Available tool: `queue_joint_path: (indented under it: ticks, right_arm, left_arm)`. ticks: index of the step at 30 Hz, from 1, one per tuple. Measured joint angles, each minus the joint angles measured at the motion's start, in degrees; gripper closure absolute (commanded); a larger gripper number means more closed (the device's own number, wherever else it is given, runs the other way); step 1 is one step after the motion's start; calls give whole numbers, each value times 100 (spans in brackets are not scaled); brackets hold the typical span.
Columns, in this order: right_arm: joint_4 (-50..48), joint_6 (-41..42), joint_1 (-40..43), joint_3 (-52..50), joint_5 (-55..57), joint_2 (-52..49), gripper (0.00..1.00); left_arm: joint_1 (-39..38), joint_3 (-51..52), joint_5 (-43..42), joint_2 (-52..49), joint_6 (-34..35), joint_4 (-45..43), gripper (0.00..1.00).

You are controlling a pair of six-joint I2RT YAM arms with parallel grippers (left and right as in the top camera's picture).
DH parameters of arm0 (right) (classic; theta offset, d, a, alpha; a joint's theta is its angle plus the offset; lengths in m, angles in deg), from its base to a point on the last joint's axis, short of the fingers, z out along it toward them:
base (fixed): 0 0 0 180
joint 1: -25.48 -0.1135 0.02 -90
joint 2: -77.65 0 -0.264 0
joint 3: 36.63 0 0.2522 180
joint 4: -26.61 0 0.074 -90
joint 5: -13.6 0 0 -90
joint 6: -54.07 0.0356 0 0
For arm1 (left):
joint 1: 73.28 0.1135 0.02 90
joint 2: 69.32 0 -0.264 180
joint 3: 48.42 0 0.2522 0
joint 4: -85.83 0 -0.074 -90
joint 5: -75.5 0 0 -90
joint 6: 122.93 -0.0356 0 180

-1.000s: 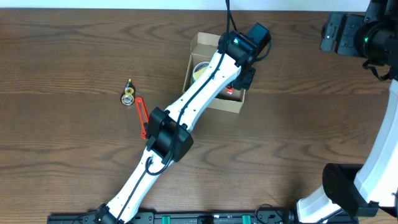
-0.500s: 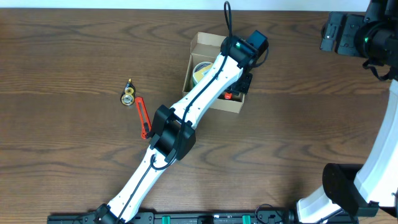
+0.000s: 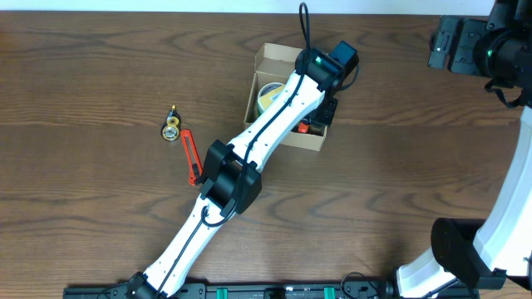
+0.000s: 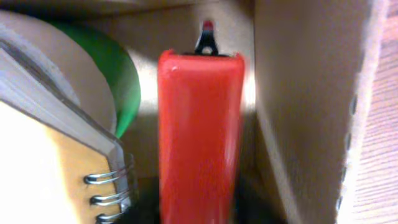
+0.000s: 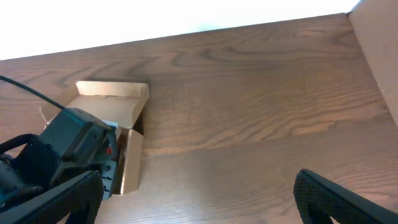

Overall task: Pack container
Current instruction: 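Lower the stapler upright into the box and open the left gripper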

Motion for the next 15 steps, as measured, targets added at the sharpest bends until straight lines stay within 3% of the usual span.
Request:
queue_joint_path:
  ticks: [2,5,15]
  right_arm:
    - [0,0,0,0,0,0,1]
    - [0,0,0,0,0,0,1]
    - [0,0,0,0,0,0,1]
  left_arm:
    - [0,0,0,0,26,2,36]
    - [0,0,-2,0,72,0,49]
    - [0,-181,-125,0,66,160,70]
